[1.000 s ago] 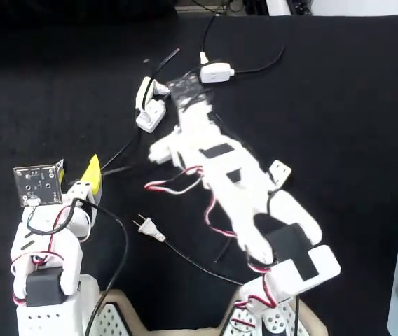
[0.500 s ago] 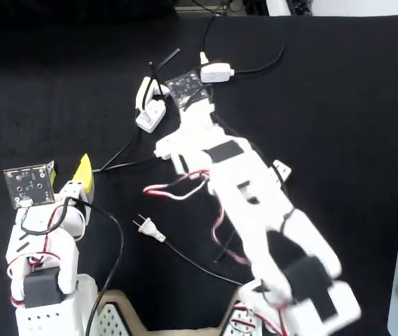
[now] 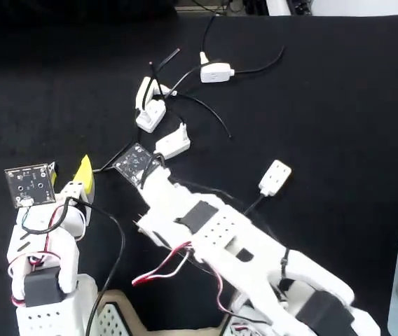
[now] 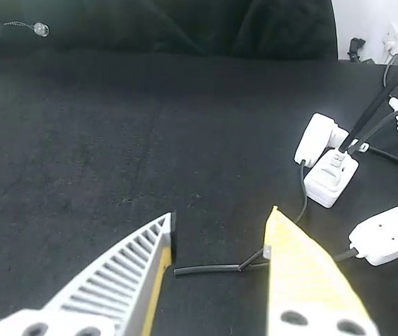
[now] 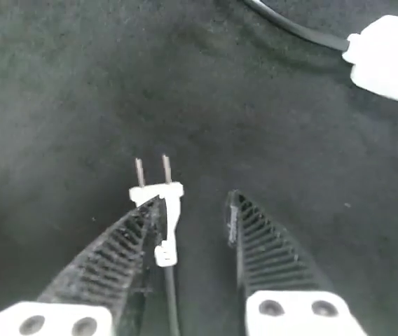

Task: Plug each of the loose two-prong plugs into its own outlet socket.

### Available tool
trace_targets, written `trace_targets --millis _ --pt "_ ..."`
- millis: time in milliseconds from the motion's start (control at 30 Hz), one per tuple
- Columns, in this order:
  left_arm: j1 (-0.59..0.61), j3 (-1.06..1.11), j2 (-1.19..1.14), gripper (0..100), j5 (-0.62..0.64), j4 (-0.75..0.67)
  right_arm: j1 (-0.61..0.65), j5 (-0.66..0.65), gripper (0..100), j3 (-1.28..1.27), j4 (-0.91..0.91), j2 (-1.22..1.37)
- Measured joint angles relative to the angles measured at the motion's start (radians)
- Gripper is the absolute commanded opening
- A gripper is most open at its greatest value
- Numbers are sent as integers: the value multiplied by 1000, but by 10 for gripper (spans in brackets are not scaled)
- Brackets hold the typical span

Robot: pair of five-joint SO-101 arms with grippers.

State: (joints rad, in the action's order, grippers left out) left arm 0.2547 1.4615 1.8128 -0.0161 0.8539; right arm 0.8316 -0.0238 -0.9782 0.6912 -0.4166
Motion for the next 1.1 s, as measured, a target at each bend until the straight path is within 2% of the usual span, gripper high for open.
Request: trace_targets --millis 167,367,500,667,867,1100 --pt "0 0 0 216 0 0 72 0 119 0 -95 137" --pt "0 0 0 216 0 0 77 0 119 5 -146 239" --pt "0 0 0 216 0 0 64 0 19 8 -146 261" --pt "0 0 0 216 0 0 18 0 11 8 -144 261" --pt "0 0 0 216 0 0 -54 -86 11 8 -133 242" --pt "0 0 0 216 0 0 -210 -95 11 35 60 26"
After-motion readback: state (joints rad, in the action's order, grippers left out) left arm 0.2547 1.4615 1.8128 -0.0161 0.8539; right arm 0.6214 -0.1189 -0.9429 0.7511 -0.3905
